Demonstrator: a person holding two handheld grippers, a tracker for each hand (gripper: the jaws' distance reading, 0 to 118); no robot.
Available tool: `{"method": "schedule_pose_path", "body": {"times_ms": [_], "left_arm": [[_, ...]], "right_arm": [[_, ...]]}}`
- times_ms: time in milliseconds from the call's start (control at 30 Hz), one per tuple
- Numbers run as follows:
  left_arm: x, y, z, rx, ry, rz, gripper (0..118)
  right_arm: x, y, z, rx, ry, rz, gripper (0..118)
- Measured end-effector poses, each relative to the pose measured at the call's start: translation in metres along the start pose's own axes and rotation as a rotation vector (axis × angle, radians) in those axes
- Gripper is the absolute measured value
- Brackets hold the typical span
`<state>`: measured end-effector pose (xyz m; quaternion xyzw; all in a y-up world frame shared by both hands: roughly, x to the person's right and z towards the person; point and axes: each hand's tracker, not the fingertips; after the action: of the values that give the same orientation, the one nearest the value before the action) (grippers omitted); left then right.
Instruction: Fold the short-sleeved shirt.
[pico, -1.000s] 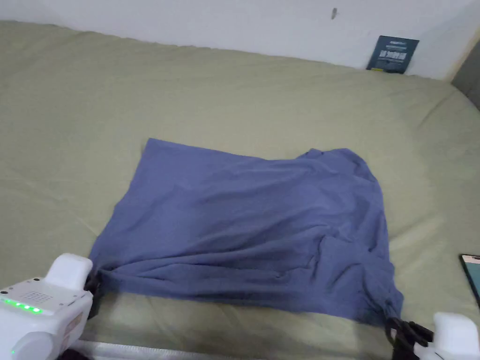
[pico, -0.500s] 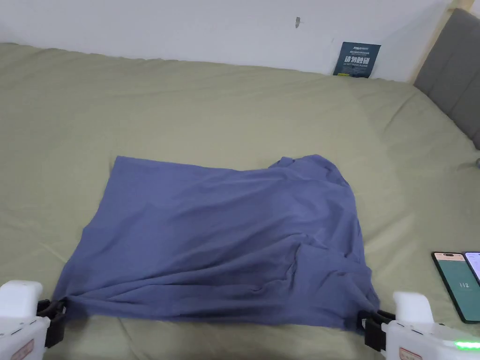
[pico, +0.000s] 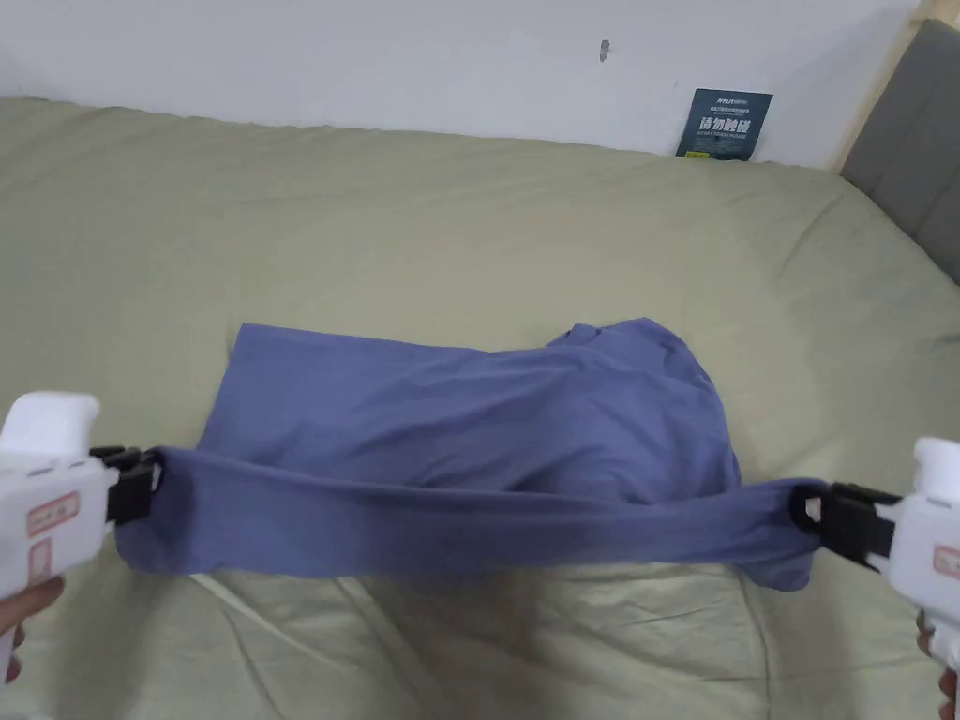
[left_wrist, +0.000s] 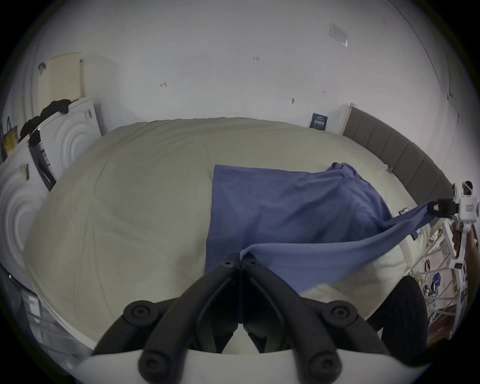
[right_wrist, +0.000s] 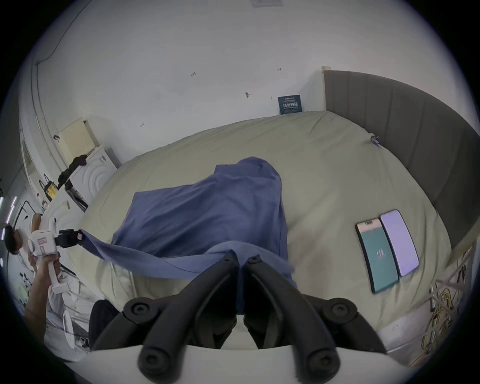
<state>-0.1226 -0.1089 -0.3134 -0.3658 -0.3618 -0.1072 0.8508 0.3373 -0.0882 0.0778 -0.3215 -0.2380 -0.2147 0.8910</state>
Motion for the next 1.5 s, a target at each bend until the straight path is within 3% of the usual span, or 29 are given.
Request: {"method": "schedule_pose_path", "body": {"times_ms": [67, 167, 300, 367, 400, 433, 467, 500, 700, 767, 800, 833, 867, 900, 933, 967, 1000, 1033, 1167, 1200, 1300, 1333, 1500], "left_arm": [[0.004, 0.019, -0.033, -0.026, 0.017, -0.003, 0], [0.007, 0.031, -0.095, -0.146, 0.097, 0.025, 0], [0.013, 0.032, -0.144, -0.279, 0.159, 0.018, 0], [0.013, 0.031, -0.152, -0.26, 0.151, 0.003, 0], [0.014, 0.031, -0.15, -0.24, 0.15, -0.014, 9], [0.014, 0.03, -0.146, -0.21, 0.15, -0.03, 52], [0.01, 0.029, -0.139, -0.202, 0.146, -0.029, 97], [0.009, 0.026, -0.131, -0.199, 0.141, -0.038, 118], [0.021, -0.032, -0.009, 0.185, 0.023, -0.095, 115], [0.046, -0.069, 0.04, 0.265, 0.091, -0.096, 115], [0.052, -0.089, 0.055, 0.315, 0.115, -0.093, 115], [0.053, -0.105, 0.061, 0.297, 0.157, -0.053, 115], [0.051, -0.123, 0.06, 0.227, 0.151, -0.007, 111], [0.048, -0.135, 0.06, 0.141, 0.125, 0.048, 88], [0.043, -0.147, 0.059, 0.082, 0.079, 0.114, 19], [0.039, -0.157, 0.059, 0.072, 0.073, 0.158, 19], [0.035, -0.162, 0.049, 0.037, 0.145, 0.148, 0], [0.032, -0.165, 0.045, 0.029, 0.182, 0.088, 0], [0.001, -0.155, 0.019, -0.009, 0.15, 0.154, 0], [-0.003, -0.148, 0.014, -0.004, 0.162, 0.145, 8], [-0.019, -0.124, -0.02, -0.078, 0.191, 0.112, 113], [-0.026, -0.117, -0.031, -0.102, 0.19, 0.116, 118], [-0.038, -0.077, -0.077, -0.094, 0.198, 0.153, 117]], "right_arm": [[0.003, 0.024, -0.036, -0.061, -0.016, 0.0, 3], [-0.007, 0.041, -0.091, -0.162, -0.096, 0.101, 3], [0.008, 0.047, -0.152, -0.26, -0.162, 0.015, 3], [0.014, 0.046, -0.167, -0.267, -0.148, 0.0, 12], [0.019, 0.045, -0.172, -0.266, -0.148, -0.001, 34], [0.019, 0.043, -0.17, -0.264, -0.157, 0.009, 87], [0.02, 0.039, -0.166, -0.27, -0.152, 0.023, 115], [0.02, 0.035, -0.159, -0.268, -0.147, 0.035, 118], [-0.009, -0.031, -0.041, 0.095, -0.069, 0.079, 118], [-0.02, -0.069, -0.01, 0.125, -0.005, 0.046, 111], [-0.026, -0.092, 0.006, 0.142, 0.006, 0.044, 88], [-0.031, -0.108, 0.015, 0.155, -0.004, 0.05, 34], [-0.037, -0.124, 0.023, 0.175, -0.04, 0.059, 1], [-0.041, -0.136, 0.026, 0.173, -0.088, 0.059, 0], [-0.044, -0.147, 0.028, 0.17, -0.091, 0.042, 0], [-0.043, -0.156, 0.033, 0.172, -0.06, 0.021, 0], [-0.042, -0.163, 0.035, 0.143, 0.001, -0.003, 0], [-0.044, -0.167, 0.036, 0.137, -0.019, 0.005, 0], [-0.049, -0.179, 0.033, 0.095, -0.028, 0.065, 0], [-0.058, -0.176, 0.029, 0.09, -0.028, 0.071, 0], [-0.057, -0.175, 0.03, 0.08, -0.026, 0.067, 0], [-0.06, -0.173, 0.027, 0.076, -0.025, 0.063, 0], [-0.057, -0.168, 0.02, 0.055, -0.05, 0.06, 0]]}}
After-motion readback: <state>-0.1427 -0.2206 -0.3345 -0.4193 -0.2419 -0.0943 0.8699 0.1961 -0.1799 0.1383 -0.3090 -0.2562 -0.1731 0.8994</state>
